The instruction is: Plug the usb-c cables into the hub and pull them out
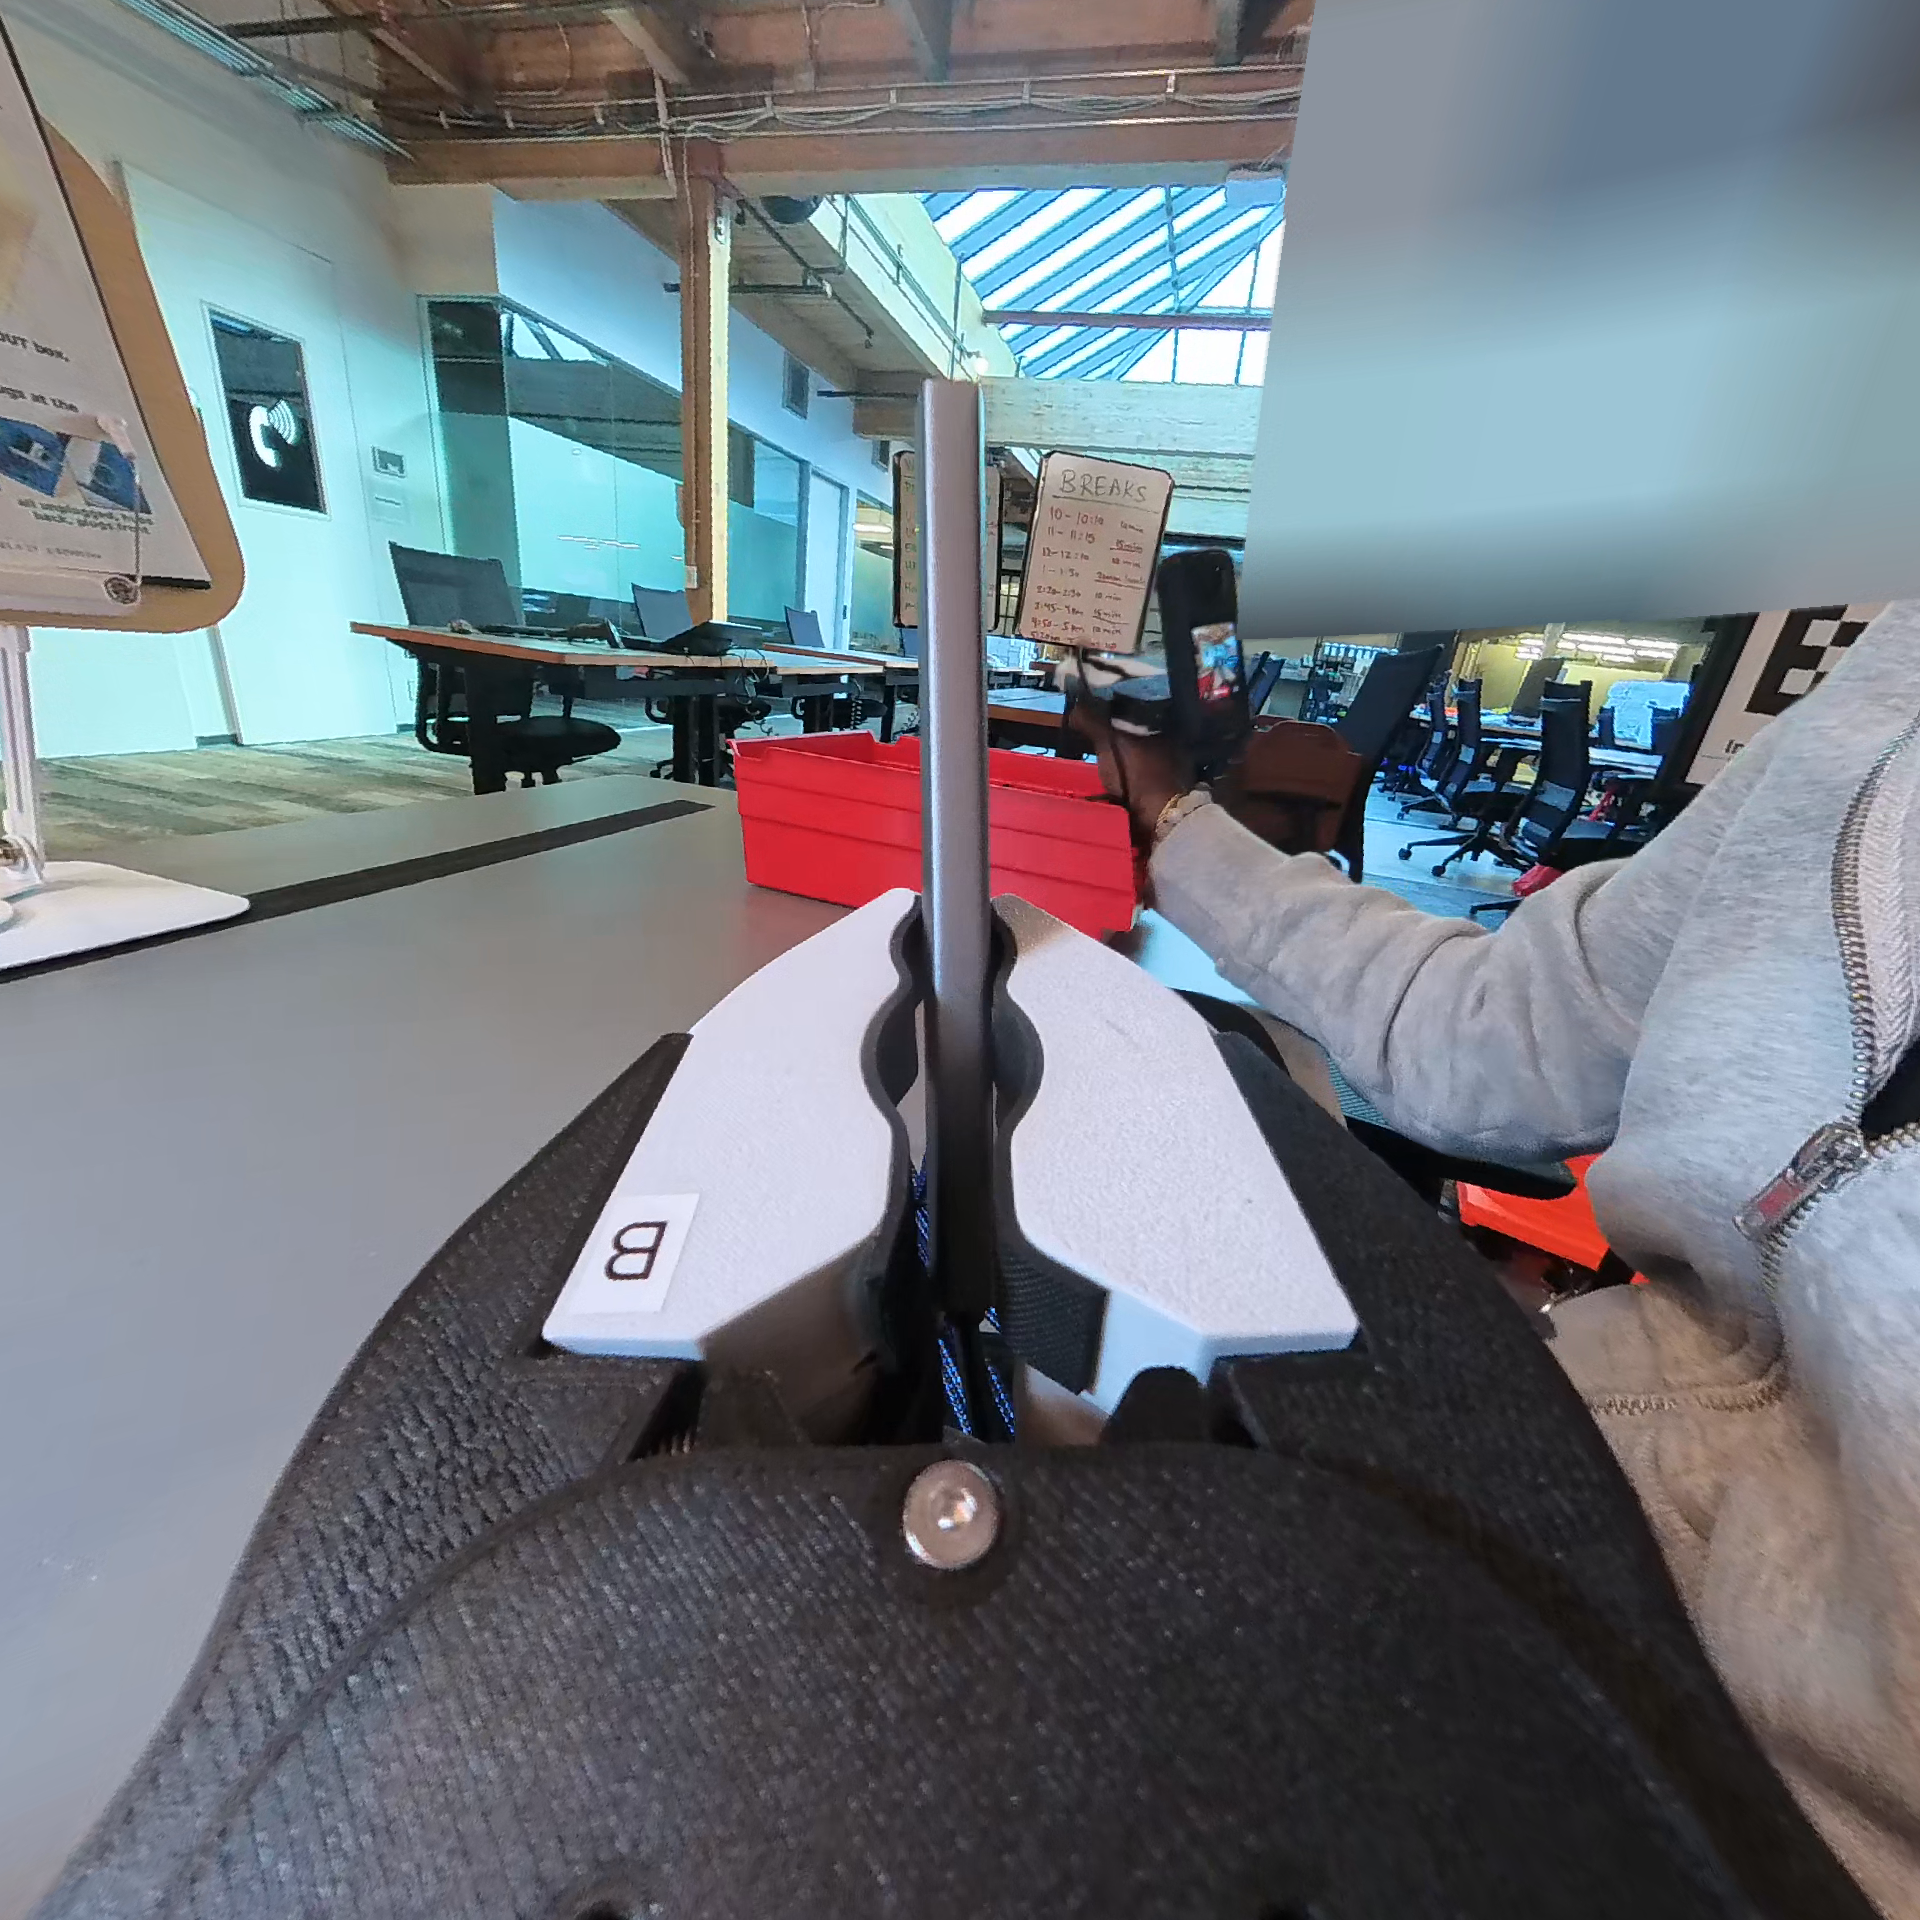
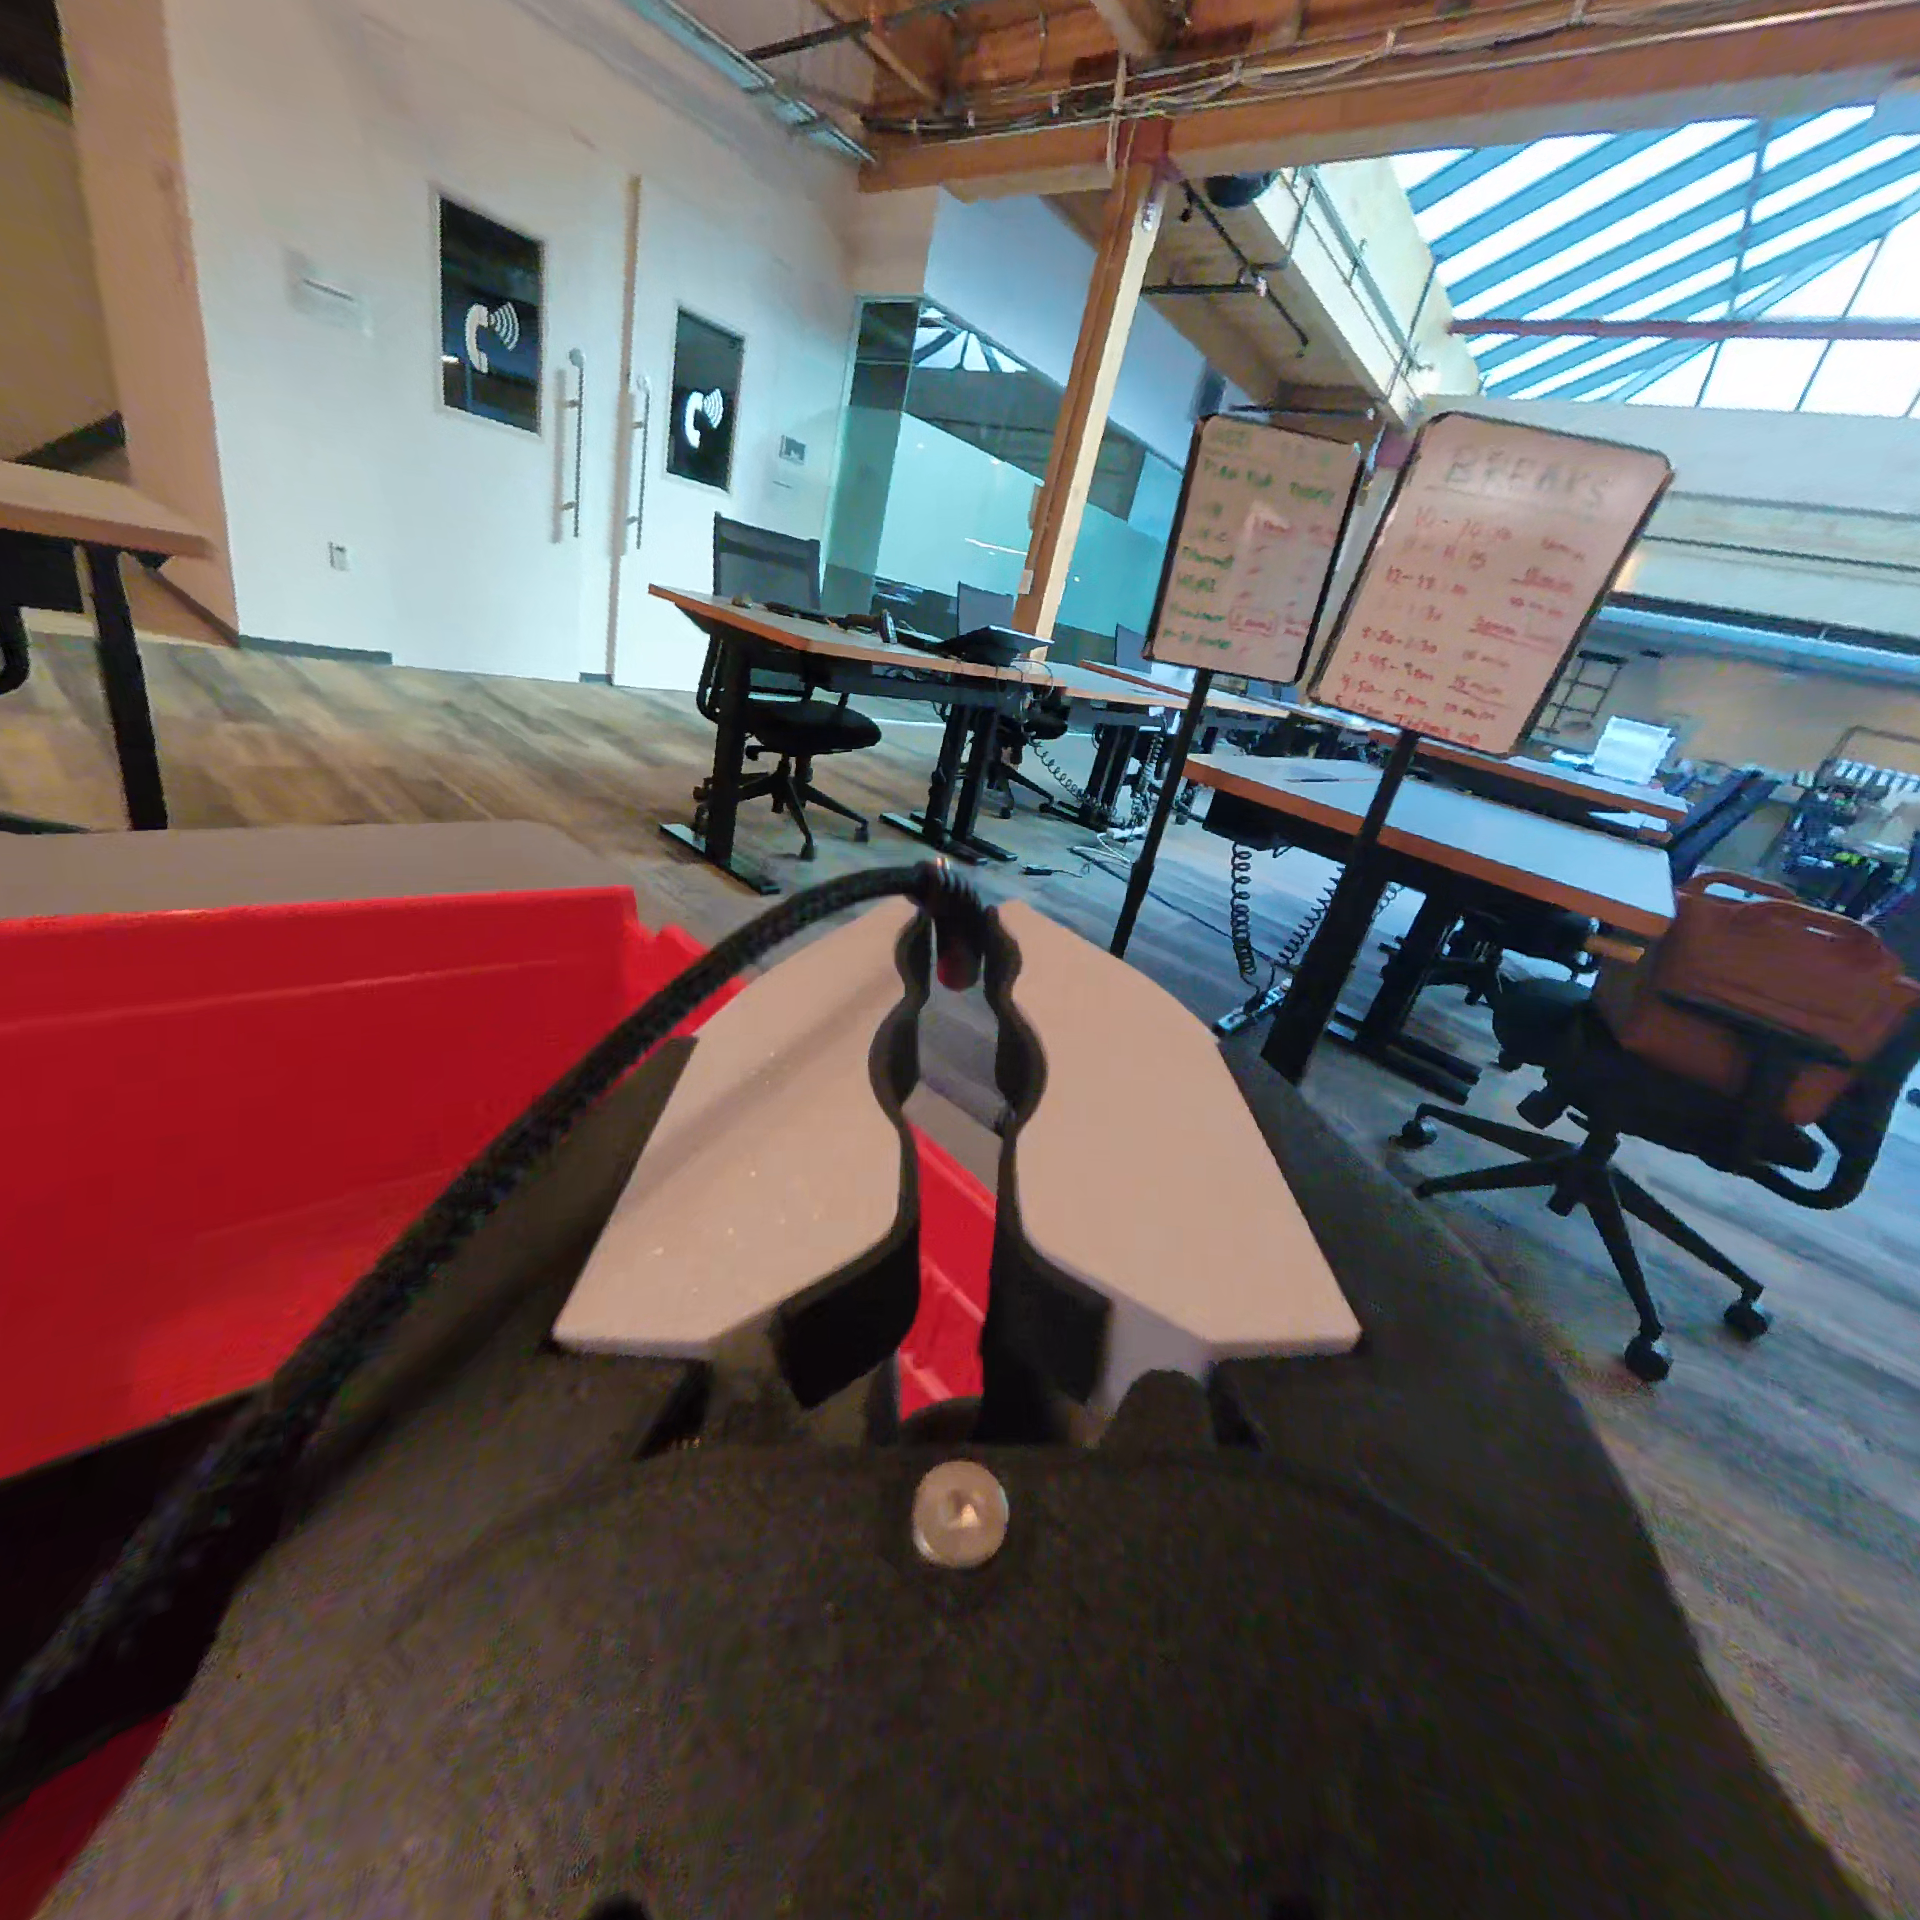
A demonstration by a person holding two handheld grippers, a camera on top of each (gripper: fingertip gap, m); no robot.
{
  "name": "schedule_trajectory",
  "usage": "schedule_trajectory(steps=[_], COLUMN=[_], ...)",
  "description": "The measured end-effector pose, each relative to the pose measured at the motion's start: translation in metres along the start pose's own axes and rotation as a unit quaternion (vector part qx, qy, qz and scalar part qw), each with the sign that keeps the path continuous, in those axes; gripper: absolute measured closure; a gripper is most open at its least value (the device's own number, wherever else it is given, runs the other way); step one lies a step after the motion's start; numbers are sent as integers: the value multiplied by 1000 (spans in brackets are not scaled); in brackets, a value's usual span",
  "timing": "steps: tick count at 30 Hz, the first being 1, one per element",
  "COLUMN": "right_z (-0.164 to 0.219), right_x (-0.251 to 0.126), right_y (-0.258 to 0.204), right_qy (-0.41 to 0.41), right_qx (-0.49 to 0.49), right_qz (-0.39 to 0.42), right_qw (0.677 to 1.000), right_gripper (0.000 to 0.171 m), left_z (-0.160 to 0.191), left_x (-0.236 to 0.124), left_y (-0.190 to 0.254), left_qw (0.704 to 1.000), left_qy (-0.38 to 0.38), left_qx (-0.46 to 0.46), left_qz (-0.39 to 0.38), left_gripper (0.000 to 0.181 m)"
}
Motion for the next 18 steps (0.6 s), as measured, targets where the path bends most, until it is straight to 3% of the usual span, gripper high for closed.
schedule_trajectory(steps=[3,7,10,12,15,18], right_z=[5,10,2,-11,-34,-29], right_x=[2,8,8,10,13,20], right_y=[-17,-27,-24,-16,-10,-3], right_qy=[-48,-179,-226,-215,-76,3], right_qx=[-39,-103,-89,-78,25,174], right_qz=[-51,-174,-247,-250,-250,-228], right_qw=[997,963,938,941,965,958], right_gripper=[142,93,91,94,113,119], left_z=[0,0,0,0,0,0], left_x=[0,0,0,0,0,0], left_y=[-1,0,0,1,1,2], left_qw=[1000,1000,1000,1000,1000,1000], left_qy=[3,2,2,2,1,2], left_qx=[-2,-2,1,3,4,7], left_qz=[0,1,1,1,1,2], left_gripper=[172,172,172,172,172,172])
Point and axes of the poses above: each gripper's, where its closed fingertips meet, x out along the fingers, z out of its underside, y = z × x across the jaws, the point moved 7 cm from there along -x, back along the fingers, and after that the axes turned 1 degree about -x, right-handed, at the moved point
